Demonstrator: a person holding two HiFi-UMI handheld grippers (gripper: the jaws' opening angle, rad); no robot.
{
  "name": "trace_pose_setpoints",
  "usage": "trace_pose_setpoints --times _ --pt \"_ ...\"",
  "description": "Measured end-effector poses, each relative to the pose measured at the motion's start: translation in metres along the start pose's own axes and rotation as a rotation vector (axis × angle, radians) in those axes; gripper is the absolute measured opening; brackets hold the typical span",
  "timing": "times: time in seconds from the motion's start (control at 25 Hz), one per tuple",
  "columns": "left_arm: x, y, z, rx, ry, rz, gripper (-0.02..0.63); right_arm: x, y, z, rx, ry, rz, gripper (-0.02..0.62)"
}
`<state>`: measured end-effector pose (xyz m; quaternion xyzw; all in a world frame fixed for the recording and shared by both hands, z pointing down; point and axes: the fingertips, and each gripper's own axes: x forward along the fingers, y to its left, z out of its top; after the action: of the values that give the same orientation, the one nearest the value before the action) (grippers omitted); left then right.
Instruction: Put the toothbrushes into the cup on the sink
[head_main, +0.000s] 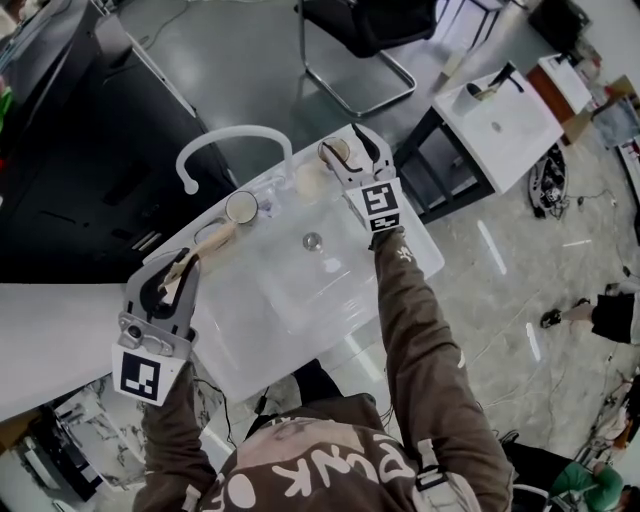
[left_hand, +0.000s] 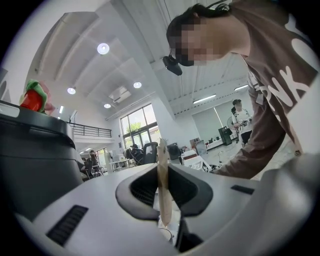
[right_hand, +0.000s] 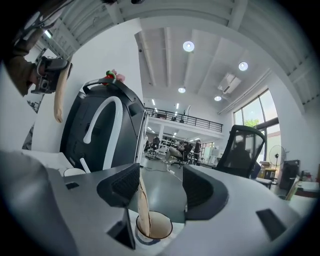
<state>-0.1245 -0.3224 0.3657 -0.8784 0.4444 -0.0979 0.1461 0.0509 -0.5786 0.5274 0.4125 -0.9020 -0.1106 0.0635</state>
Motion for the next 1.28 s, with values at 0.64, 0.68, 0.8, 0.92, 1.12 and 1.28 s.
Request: trace_pose_setpoints --times 0.64,0.68,0.8,0.92,1.12,1.28 --pt "0.071 0.015 -0.147 -0.024 0.143 -0.006 0.046 -0.06 0.013 0.088 -0.058 -0.206 0.018 0.284" --pt "0.074 0.013 -0.155 -0.026 0.145 -0.009 0.046 -0.063 0.014 0.091 -0.058 -0.213 0.02 0.284" --pt "0.084 0.011 -0.177 -0.024 0.156 -0.018 0.046 -0.072 0.018 0.098 -0.053 -0.225 0.023 0.284" --pt "0.093 0.013 -0.2 -0.022 0.172 -0.009 0.046 -0.075 0.021 0.096 -0.052 -0.215 0.026 0.284" --pt "0.103 0.01 -0.228 -0.031 0.209 -0.002 0.044 -0.081 0.03 0.098 -0.047 -0.209 0.031 0.284" --pt "0.103 0.012 -0.224 -0.047 0.194 0.008 0.046 -0.086 0.04 0.098 -0.045 -0.206 0.035 0.284"
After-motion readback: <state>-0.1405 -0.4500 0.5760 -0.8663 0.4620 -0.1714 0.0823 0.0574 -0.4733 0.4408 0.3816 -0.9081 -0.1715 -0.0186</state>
